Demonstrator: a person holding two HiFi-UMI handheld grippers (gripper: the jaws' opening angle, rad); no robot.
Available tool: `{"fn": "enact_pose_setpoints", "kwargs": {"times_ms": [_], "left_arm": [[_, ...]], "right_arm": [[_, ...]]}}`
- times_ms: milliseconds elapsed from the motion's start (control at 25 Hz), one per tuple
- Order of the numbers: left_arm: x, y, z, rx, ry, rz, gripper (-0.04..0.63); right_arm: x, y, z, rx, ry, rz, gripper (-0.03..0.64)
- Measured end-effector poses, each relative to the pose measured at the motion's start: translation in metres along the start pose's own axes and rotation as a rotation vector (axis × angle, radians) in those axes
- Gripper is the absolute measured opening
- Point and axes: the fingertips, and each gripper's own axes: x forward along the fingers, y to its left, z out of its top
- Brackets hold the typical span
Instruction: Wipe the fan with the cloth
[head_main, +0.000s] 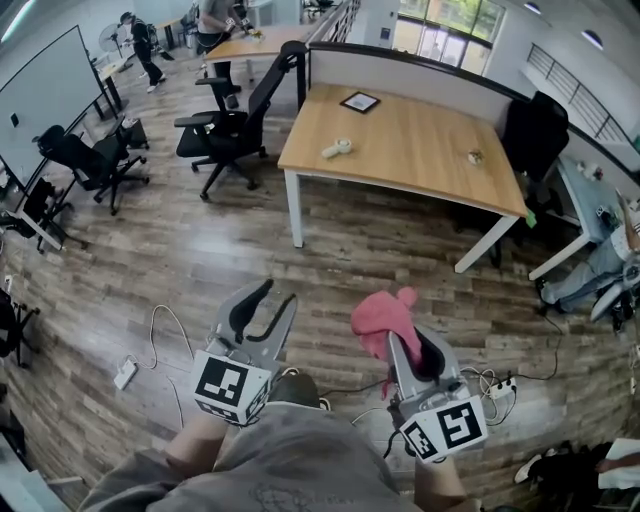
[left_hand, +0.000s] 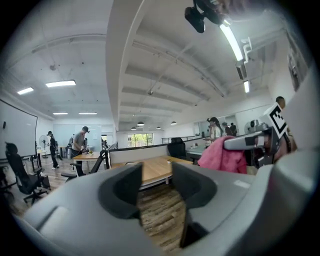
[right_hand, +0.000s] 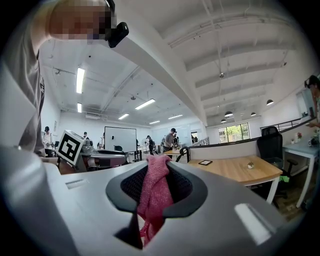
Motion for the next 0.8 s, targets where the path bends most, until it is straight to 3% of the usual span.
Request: {"fn": "enact_pose_setpoints", "kwargs": {"times_ms": [40,160,480,800], "left_arm": [[0.004,0.0,0.0,0.013,0.004,0.01,0.256],[0.013,0.003,0.003,0.027,-0.01,0.027,0.368],[0.054,0.019,-0.002,0.022,-0.016,0.01,0.359],[0.117,0.06,-0.01,0.007,0.017,0.002,0.359]], "right_arm": [[0.0,-0.002,-0.001,-0.001,0.004,0.001,0.075],[0.001,-0.011,-0.005,-0.009,0.017,-0.008,0.075],[0.027,-0.04,-0.009,-0.021,0.033,-0.03,0.075],[0.096,-0.081,-0.008,-0.014,0.055,-0.033,0.075]]}}
